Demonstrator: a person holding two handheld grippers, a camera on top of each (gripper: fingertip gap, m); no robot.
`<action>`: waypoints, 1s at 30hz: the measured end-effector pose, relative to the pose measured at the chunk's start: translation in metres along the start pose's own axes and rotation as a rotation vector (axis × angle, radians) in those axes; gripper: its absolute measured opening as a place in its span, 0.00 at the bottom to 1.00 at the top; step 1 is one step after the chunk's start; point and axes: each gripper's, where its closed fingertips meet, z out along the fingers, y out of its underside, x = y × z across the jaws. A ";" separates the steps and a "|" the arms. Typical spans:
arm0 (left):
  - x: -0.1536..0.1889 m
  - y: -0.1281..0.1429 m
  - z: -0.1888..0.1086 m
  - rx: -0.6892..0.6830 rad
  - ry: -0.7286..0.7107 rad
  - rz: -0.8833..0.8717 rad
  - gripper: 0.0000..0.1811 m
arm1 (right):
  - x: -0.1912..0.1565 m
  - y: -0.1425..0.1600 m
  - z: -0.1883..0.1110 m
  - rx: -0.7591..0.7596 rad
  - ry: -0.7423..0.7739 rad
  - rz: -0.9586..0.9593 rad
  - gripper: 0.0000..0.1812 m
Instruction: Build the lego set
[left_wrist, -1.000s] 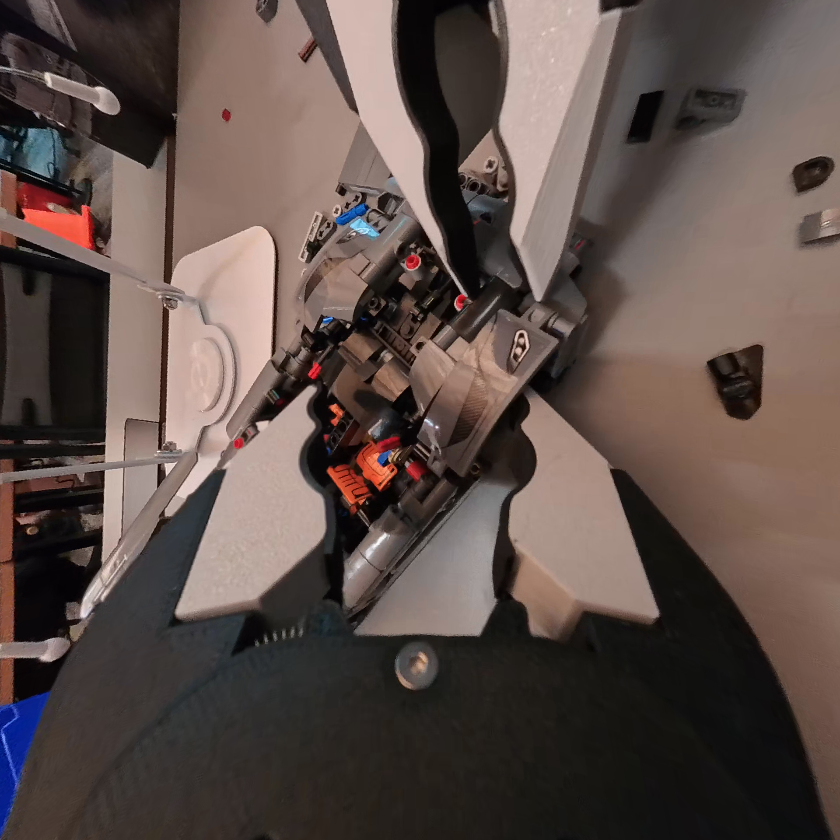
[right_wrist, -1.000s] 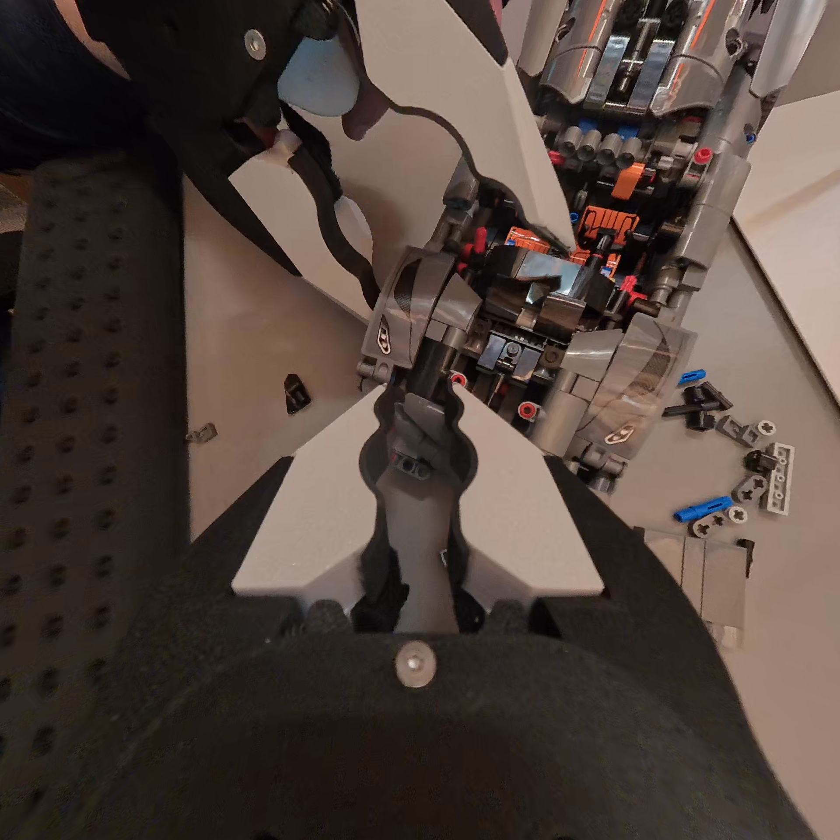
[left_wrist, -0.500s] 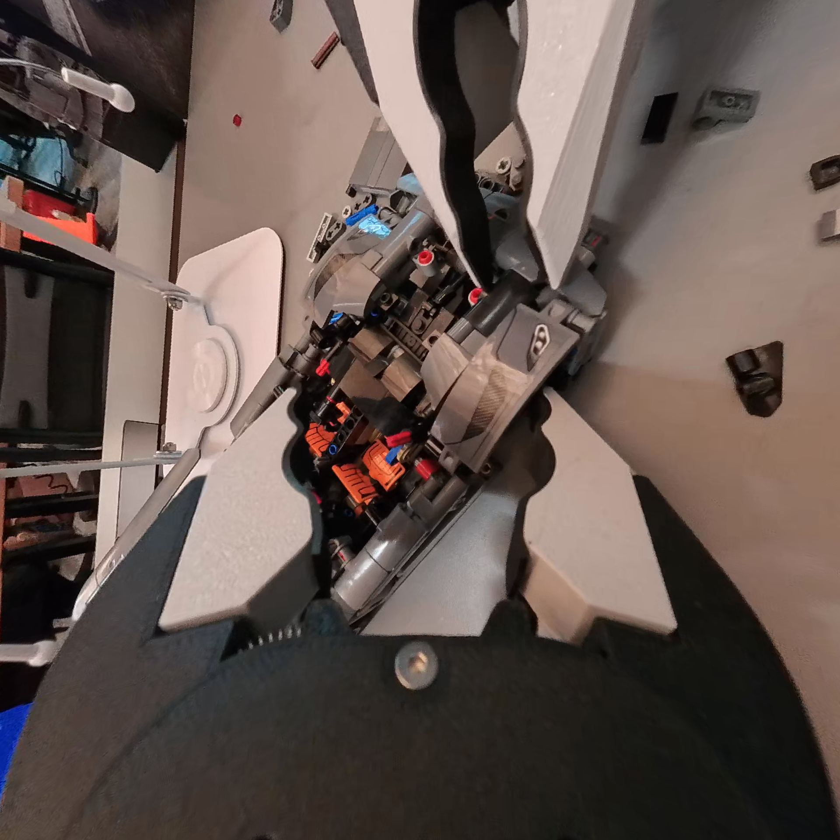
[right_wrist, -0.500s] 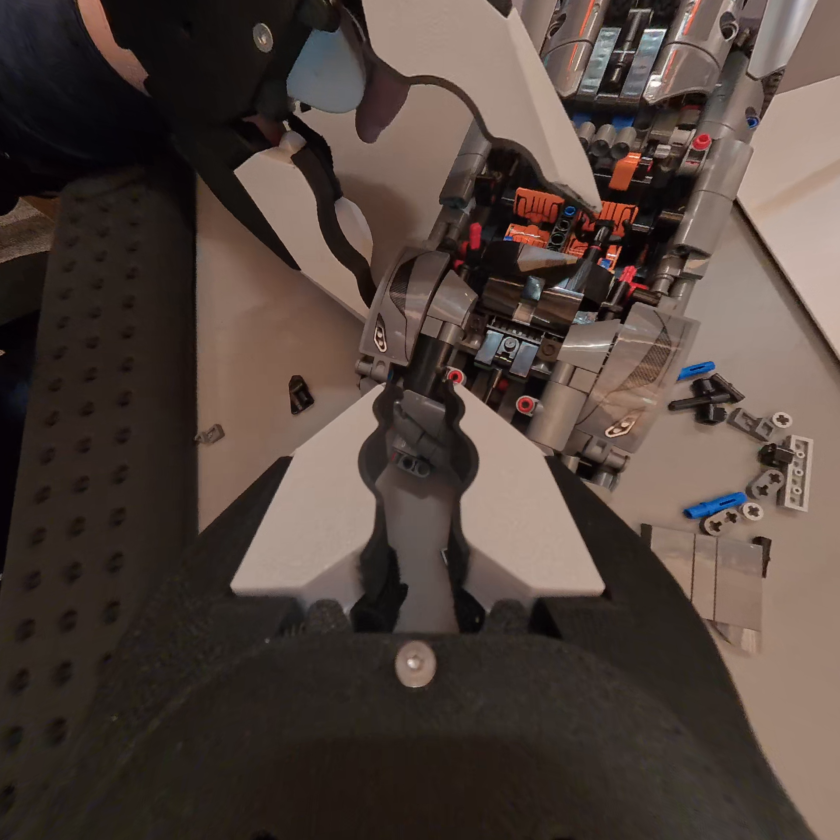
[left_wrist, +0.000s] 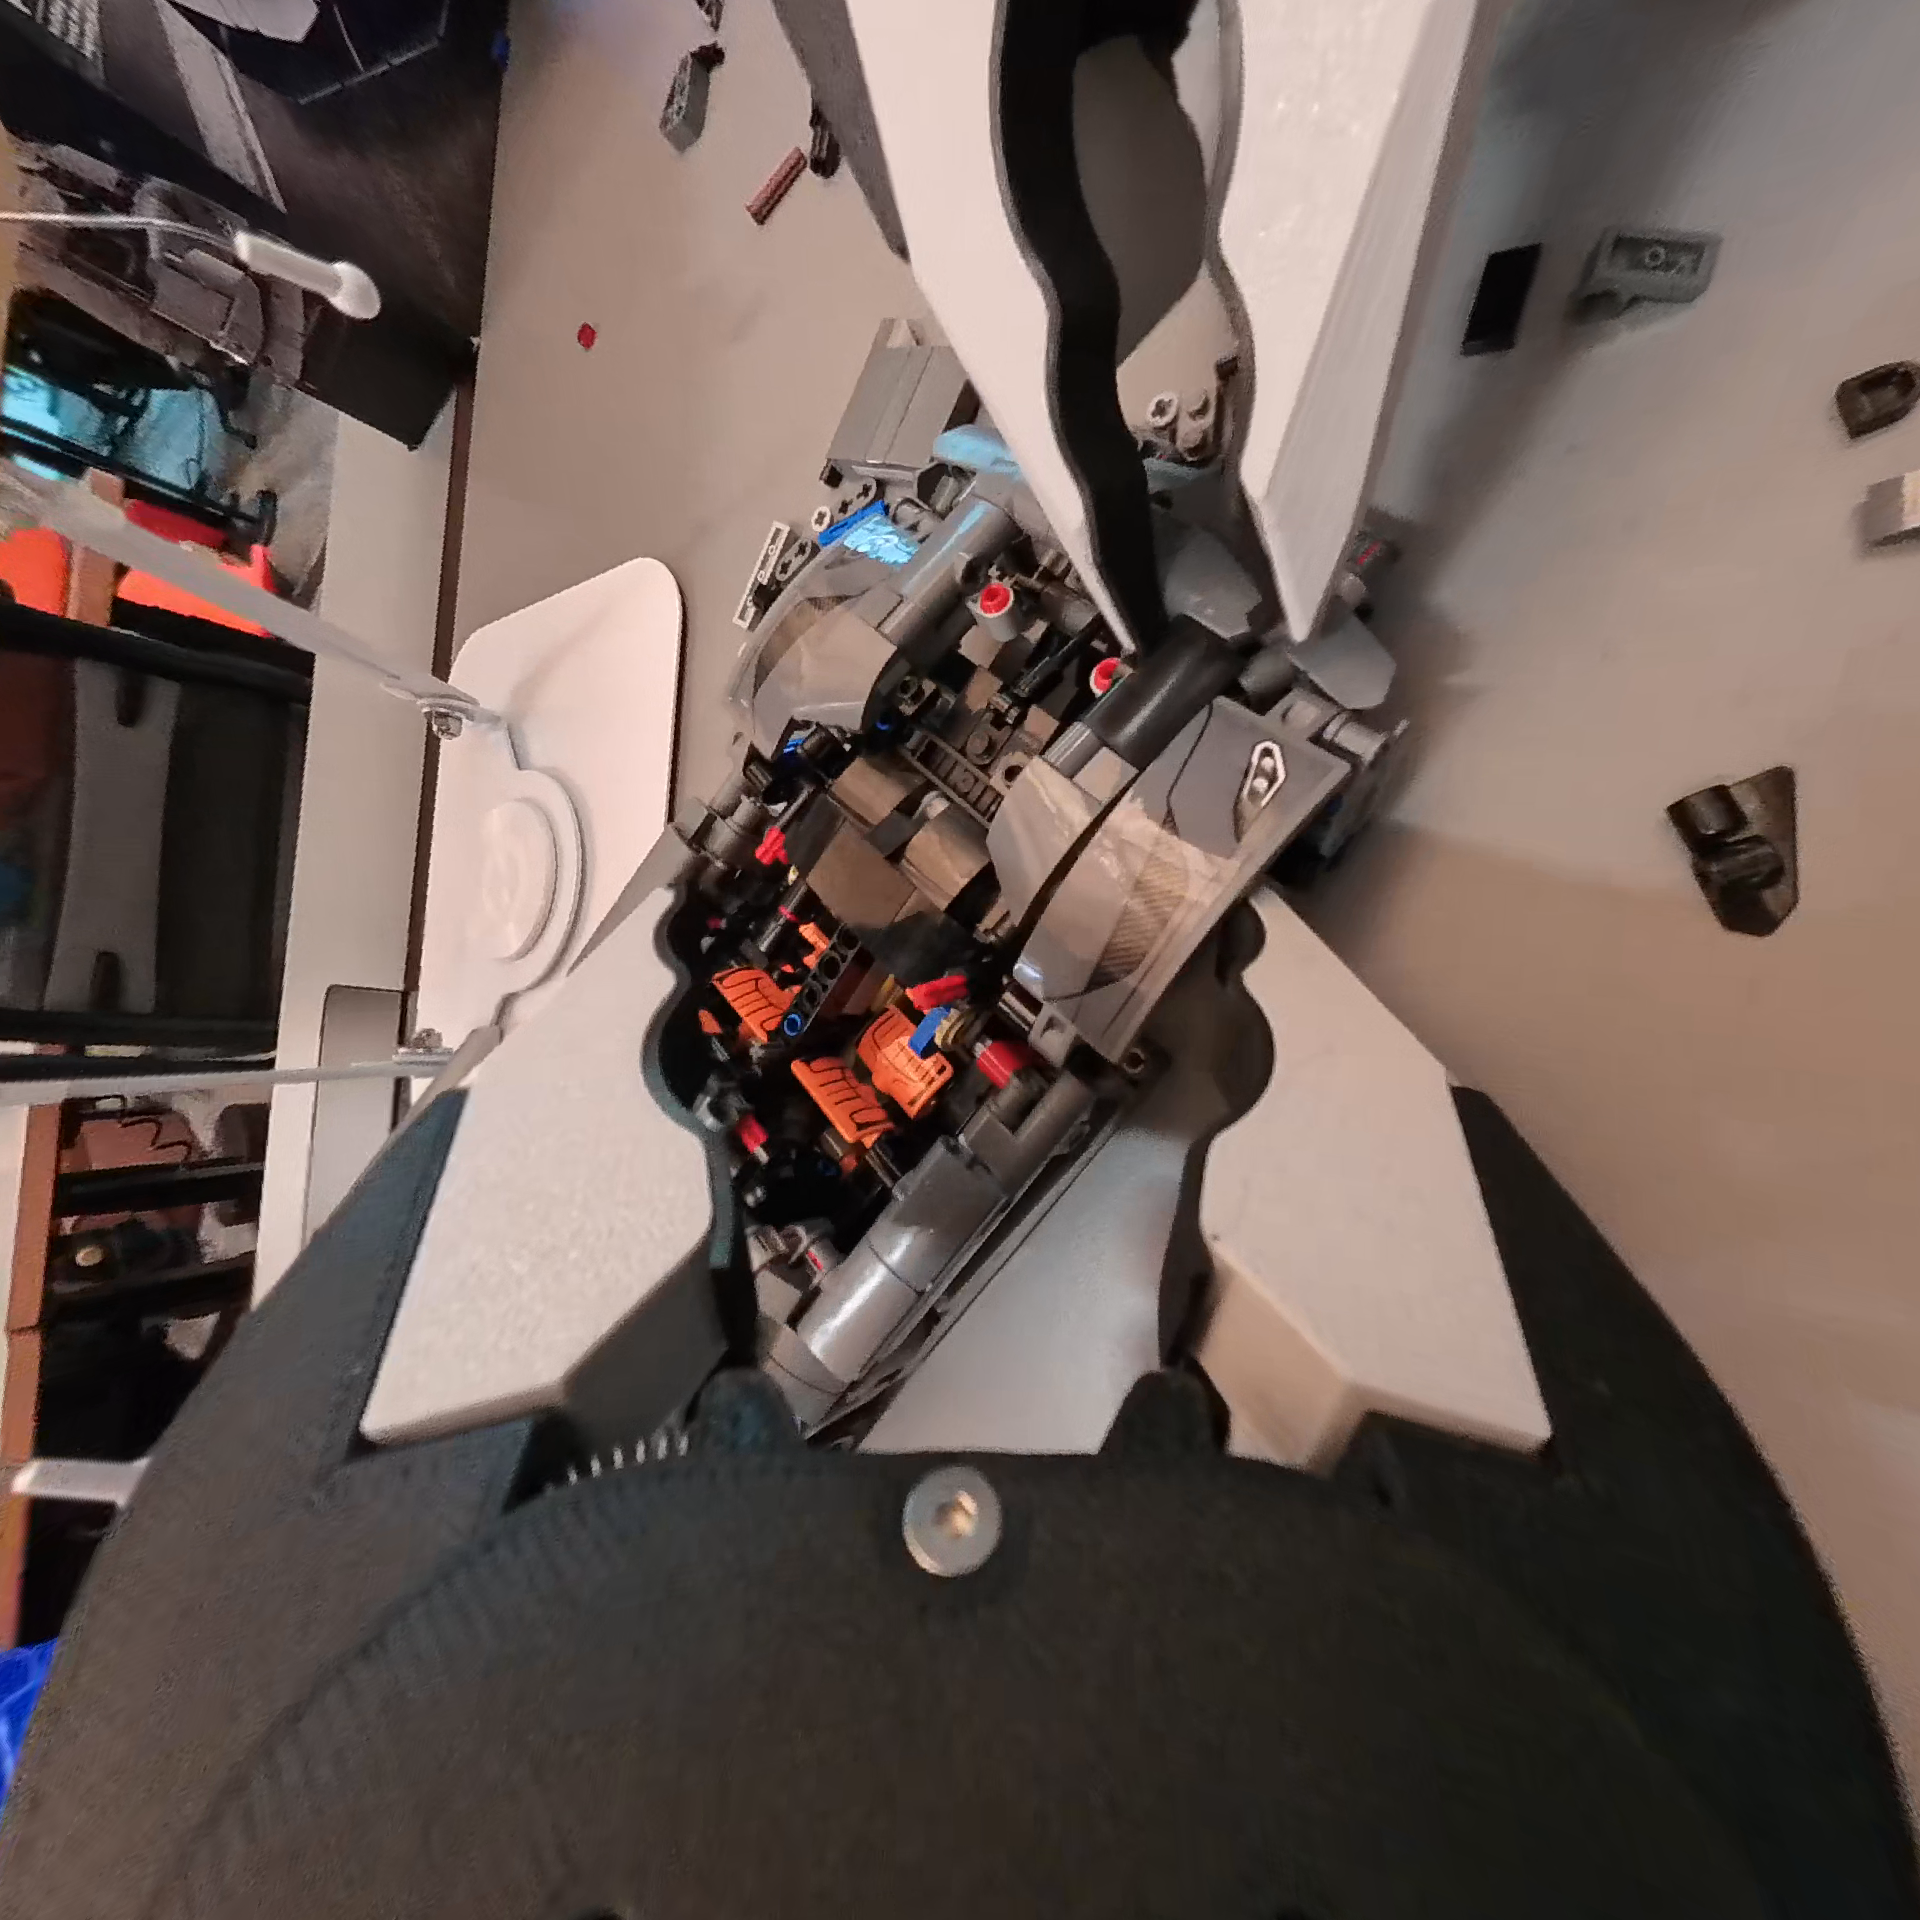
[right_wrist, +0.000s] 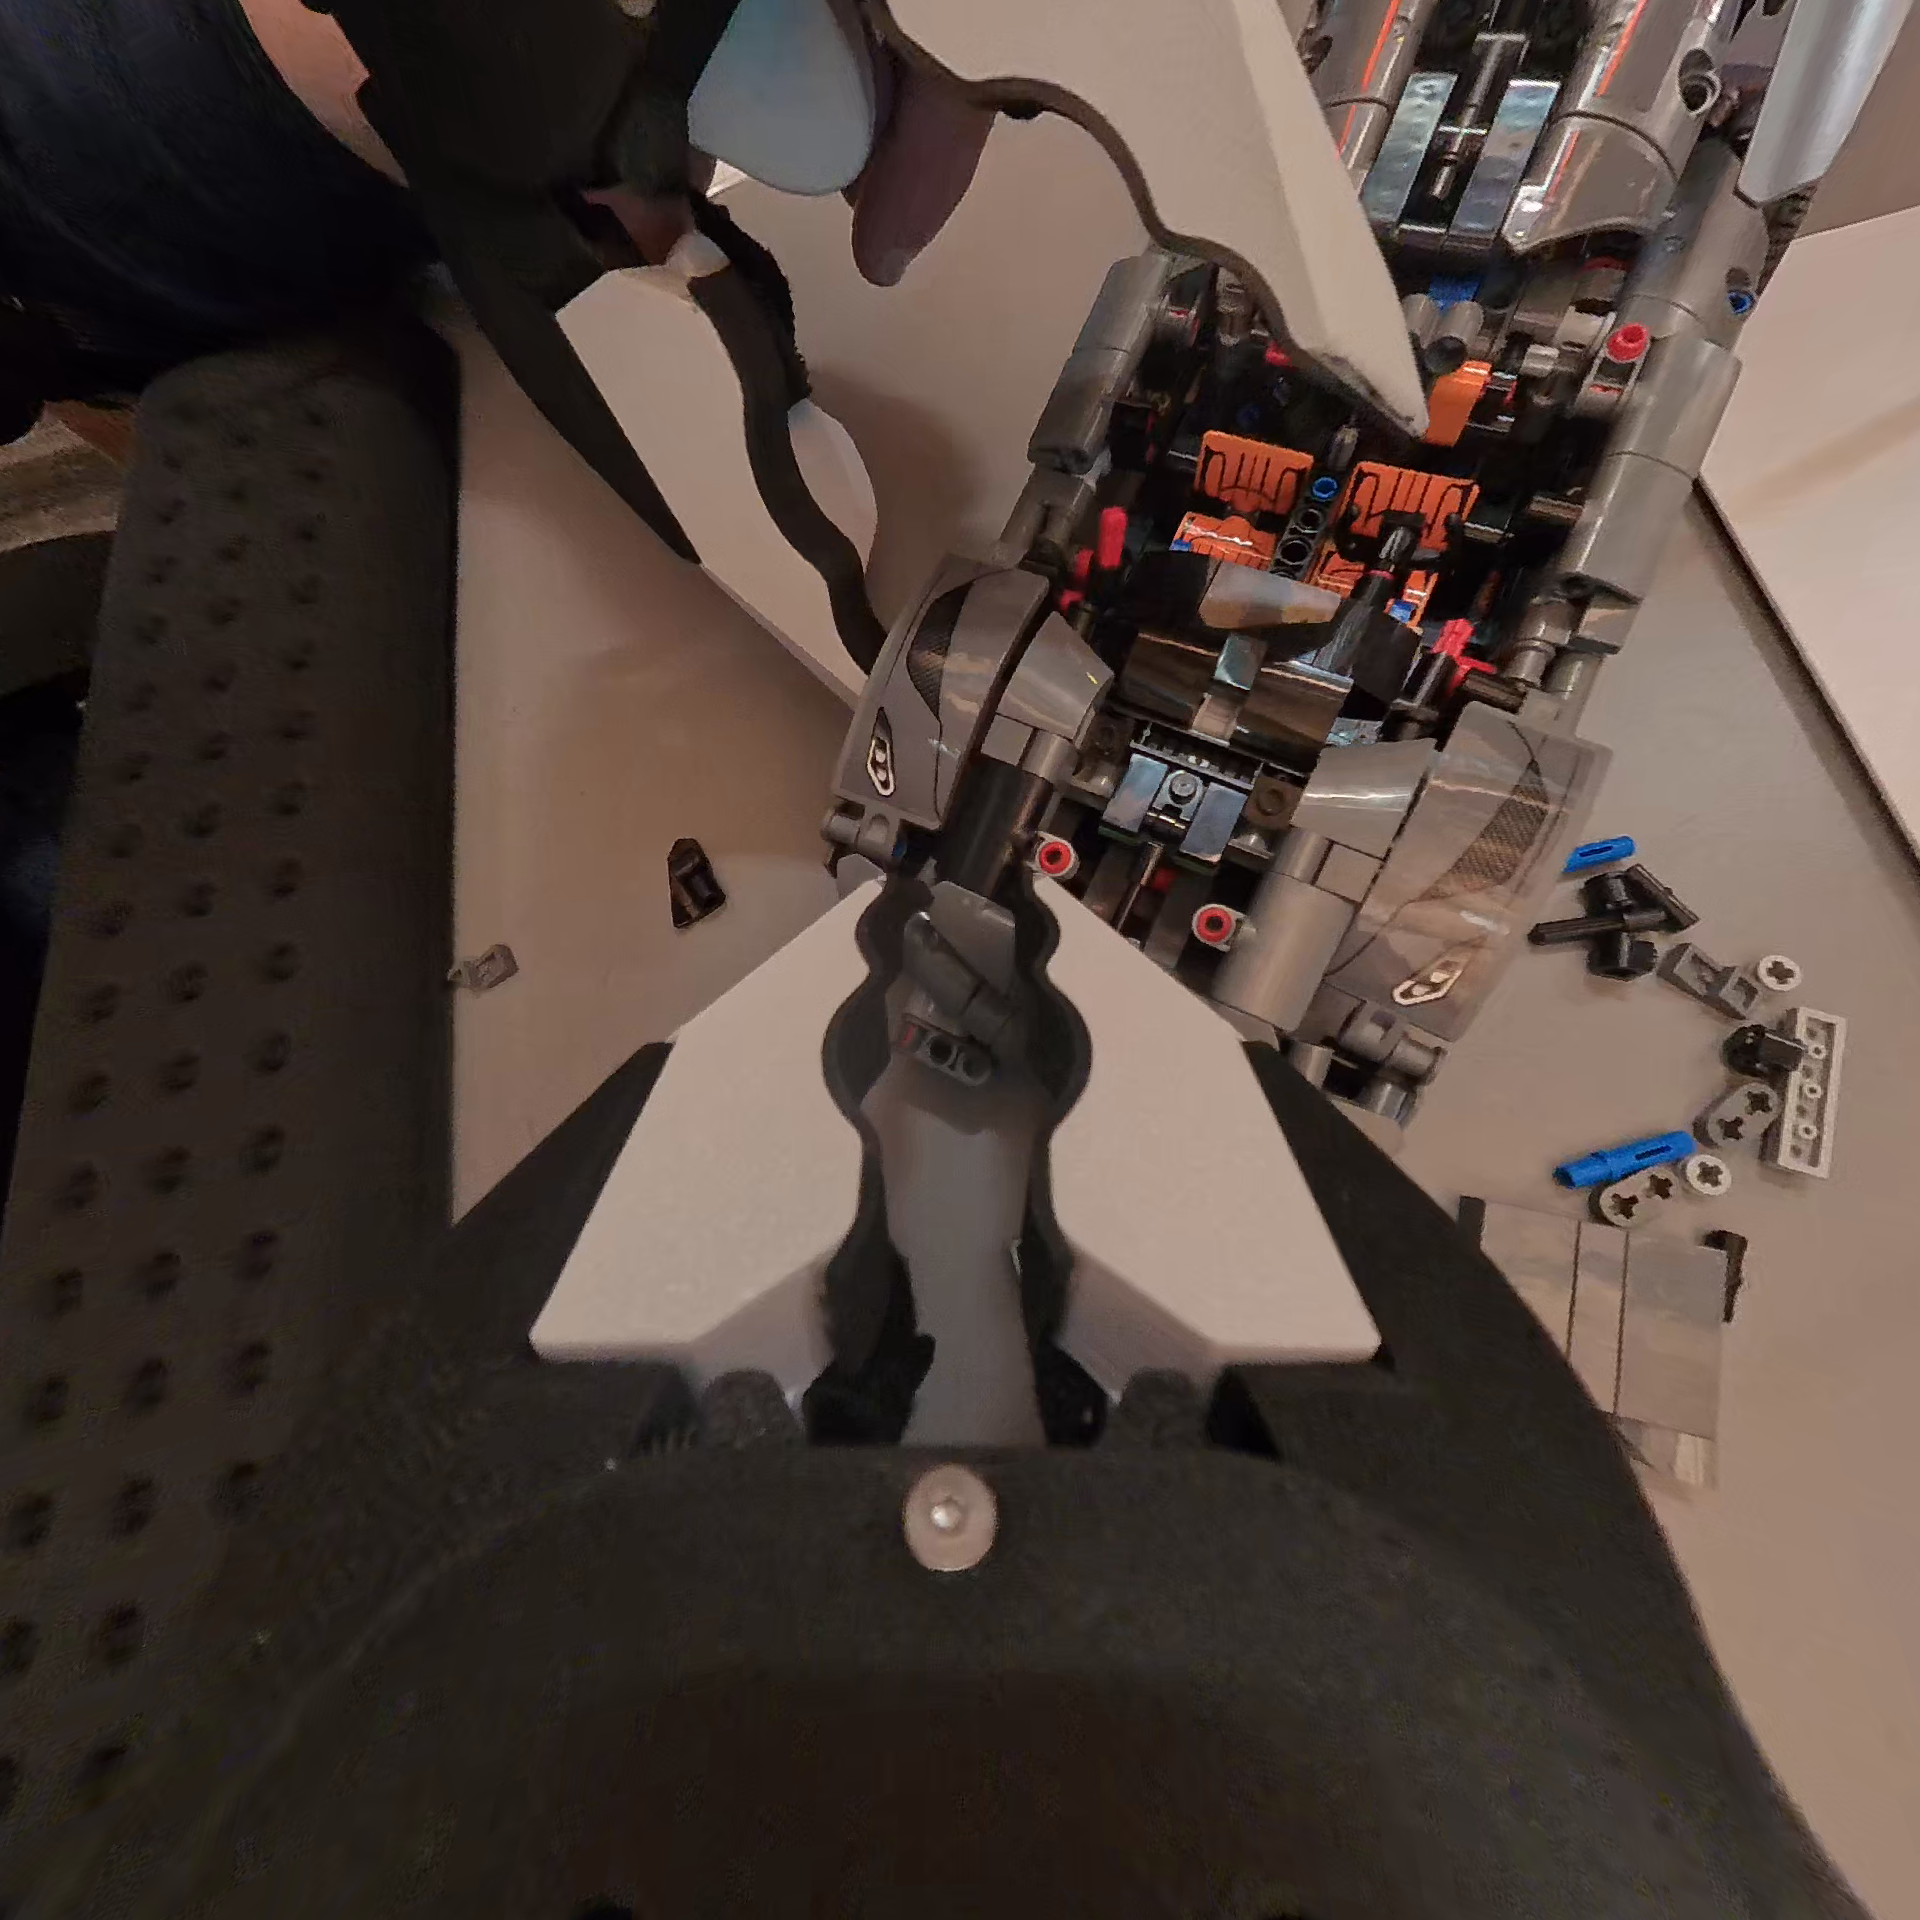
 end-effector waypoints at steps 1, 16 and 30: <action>0.000 0.001 0.001 -0.010 -0.006 0.014 0.53 | 0.000 0.000 0.000 -0.007 0.012 -0.020 0.11; -0.005 -0.008 -0.008 0.106 0.030 -0.096 0.47 | -0.002 -0.009 -0.005 0.015 0.070 -0.095 0.13; -0.008 -0.007 -0.012 0.143 0.081 -0.176 0.49 | -0.020 -0.017 0.001 0.025 0.040 -0.094 0.09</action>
